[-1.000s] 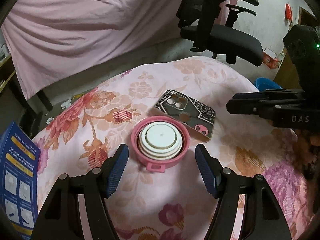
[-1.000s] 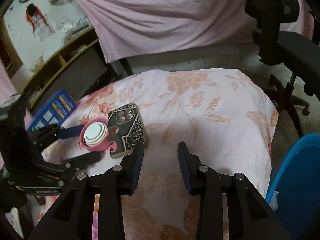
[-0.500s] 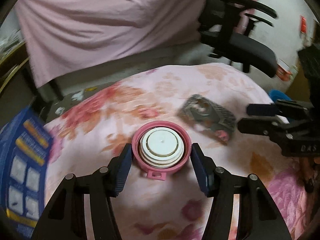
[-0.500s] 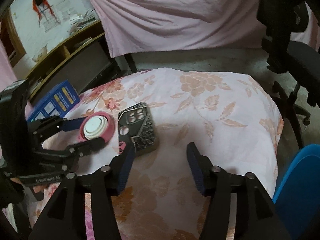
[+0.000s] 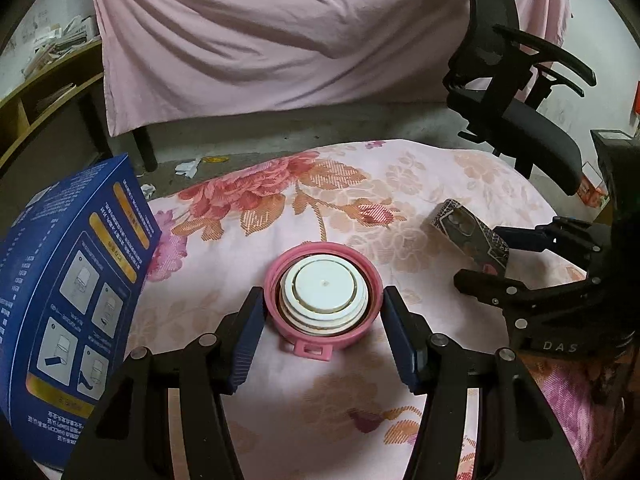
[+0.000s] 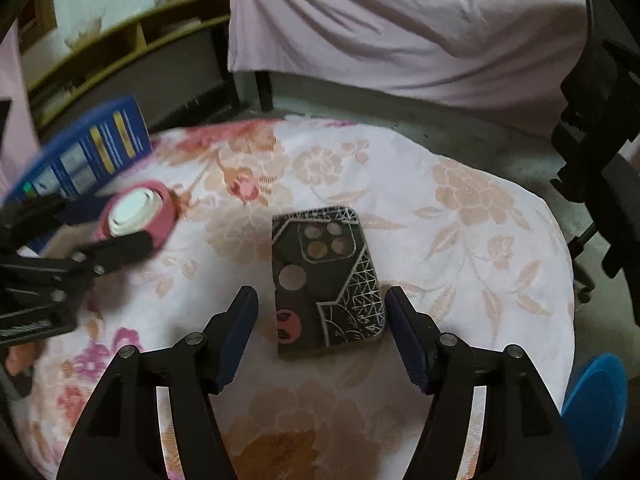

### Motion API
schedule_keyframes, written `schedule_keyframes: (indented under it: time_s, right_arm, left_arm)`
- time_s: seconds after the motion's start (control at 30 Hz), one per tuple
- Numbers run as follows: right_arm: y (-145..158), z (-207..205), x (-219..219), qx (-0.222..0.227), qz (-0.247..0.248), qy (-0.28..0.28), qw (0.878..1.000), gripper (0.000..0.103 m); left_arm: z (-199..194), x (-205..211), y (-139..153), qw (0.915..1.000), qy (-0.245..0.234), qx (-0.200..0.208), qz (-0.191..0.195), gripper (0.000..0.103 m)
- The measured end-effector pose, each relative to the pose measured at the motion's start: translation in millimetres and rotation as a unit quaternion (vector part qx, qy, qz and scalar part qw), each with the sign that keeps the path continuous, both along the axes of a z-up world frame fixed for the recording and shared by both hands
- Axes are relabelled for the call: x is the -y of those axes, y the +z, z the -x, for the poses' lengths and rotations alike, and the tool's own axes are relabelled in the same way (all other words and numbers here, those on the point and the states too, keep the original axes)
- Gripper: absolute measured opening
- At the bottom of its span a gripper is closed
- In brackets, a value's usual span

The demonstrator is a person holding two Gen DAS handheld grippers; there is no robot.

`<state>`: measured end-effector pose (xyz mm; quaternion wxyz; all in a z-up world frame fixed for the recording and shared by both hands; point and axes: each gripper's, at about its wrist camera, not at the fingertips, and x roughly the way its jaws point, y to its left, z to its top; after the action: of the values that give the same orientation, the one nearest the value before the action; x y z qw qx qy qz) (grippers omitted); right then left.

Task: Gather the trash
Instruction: 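Grasp the pink-white cap with the left tool while the right tool grasps the patterned phone case, then lift and carry the cap and phone case with both tools over the bucket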

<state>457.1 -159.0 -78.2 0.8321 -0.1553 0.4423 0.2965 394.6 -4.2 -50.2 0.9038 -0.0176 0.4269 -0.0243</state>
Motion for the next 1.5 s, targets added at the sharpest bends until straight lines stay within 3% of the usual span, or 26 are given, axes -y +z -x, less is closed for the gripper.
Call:
schedule_keyframes:
  time_s: [0.1,0.37,0.57,0.77,1.0,1.2,1.5]
  right_arm:
    - [1.1,-0.2,4.2,-0.004,-0.009,-0.011,1.000,0.051]
    - [11.1,18.6,23.2,0.003,-0.042,-0.038,0.998,0.051]
    - [39.6,58.2,50.0,0.054,-0.102,-0.071,0.991,0.051]
    - [73.6,105.6,88.1,0.126,-0.193,-0.116,0.966,0.051]
    - [110.4,150.8,126.2,0.229,-0.258,-0.161,0.925,0.051]
    - [130.8,170.7,150.7,0.301,-0.274,-0.180,0.896,0.051]
    - [138.1,189.2,191.8,0.346,-0.287,-0.214,0.867,0.051]
  left_arm:
    - [1.2,0.4,0.9,1.0000,-0.002,0.000,0.001,0.052]
    - [22.2,11.6,9.5,0.9996,-0.008,0.019,0.017,0.052]
    - [51.7,21.7,28.8,0.9952,-0.002,0.084,0.051,0.052]
    - [81.6,39.9,58.9,0.9846,-0.004,0.162,0.066,0.052]
    - [109.5,63.2,94.5,0.9682,-0.023,0.238,0.075,0.052]
    - [123.3,92.0,121.3,0.9544,-0.045,0.287,0.071,0.052]
    - [131.3,138.2,143.5,0.9356,-0.091,0.336,0.060,0.052]
